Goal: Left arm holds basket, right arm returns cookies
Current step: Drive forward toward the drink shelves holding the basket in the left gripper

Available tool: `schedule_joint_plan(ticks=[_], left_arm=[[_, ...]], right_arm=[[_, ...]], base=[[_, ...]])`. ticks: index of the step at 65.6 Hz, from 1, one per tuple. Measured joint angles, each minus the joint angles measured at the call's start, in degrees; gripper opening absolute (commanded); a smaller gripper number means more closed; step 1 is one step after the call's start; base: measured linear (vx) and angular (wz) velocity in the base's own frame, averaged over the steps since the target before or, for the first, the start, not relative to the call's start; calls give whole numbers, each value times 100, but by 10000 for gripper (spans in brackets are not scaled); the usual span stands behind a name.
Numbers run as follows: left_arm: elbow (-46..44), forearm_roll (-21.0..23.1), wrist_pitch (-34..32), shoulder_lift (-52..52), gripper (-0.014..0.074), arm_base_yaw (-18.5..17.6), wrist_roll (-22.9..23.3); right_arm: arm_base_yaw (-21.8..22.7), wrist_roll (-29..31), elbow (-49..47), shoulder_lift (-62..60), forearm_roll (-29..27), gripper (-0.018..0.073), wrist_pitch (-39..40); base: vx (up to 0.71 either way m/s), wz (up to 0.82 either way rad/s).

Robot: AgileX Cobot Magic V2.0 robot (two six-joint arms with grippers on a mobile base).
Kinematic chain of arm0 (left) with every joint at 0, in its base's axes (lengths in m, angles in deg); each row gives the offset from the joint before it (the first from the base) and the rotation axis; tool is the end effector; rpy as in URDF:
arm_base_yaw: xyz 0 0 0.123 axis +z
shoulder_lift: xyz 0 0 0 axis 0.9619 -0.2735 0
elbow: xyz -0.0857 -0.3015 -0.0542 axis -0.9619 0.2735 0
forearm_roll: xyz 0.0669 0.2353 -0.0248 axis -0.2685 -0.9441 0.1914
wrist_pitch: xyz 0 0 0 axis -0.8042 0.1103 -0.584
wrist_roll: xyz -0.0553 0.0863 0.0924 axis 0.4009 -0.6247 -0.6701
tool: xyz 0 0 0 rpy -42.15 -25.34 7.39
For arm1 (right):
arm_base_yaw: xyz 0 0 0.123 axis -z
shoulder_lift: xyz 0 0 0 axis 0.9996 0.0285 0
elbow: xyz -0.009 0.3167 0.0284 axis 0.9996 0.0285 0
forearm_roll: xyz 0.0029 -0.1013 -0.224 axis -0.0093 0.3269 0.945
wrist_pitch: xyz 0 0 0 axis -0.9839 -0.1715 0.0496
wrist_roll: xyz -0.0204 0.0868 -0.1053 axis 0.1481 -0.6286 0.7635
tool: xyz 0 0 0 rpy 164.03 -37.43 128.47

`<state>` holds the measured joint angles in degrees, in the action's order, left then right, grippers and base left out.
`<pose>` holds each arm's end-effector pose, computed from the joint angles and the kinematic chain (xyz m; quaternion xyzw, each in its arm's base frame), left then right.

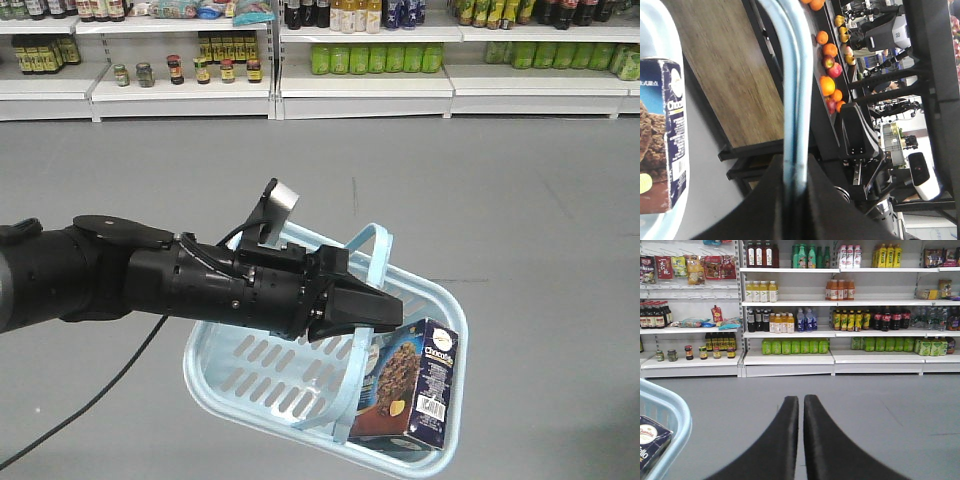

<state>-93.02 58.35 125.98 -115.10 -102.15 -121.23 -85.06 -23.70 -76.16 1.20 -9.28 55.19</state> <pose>0.2725 -0.2753 0.2817 0.0982 0.7814 -0.6068 0.1075 0.0643 -0.0035 0.1982 0.0206 0.7055 -0.0198 0.7081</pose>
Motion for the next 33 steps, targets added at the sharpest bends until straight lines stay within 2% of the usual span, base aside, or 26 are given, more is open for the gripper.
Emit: schedule_joint_plan(ticks=[33], left_arm=[[0,0,11,0,-3,0,0]], right_arm=[[0,0,0,0,0,-6,0]], base=[[50,0]])
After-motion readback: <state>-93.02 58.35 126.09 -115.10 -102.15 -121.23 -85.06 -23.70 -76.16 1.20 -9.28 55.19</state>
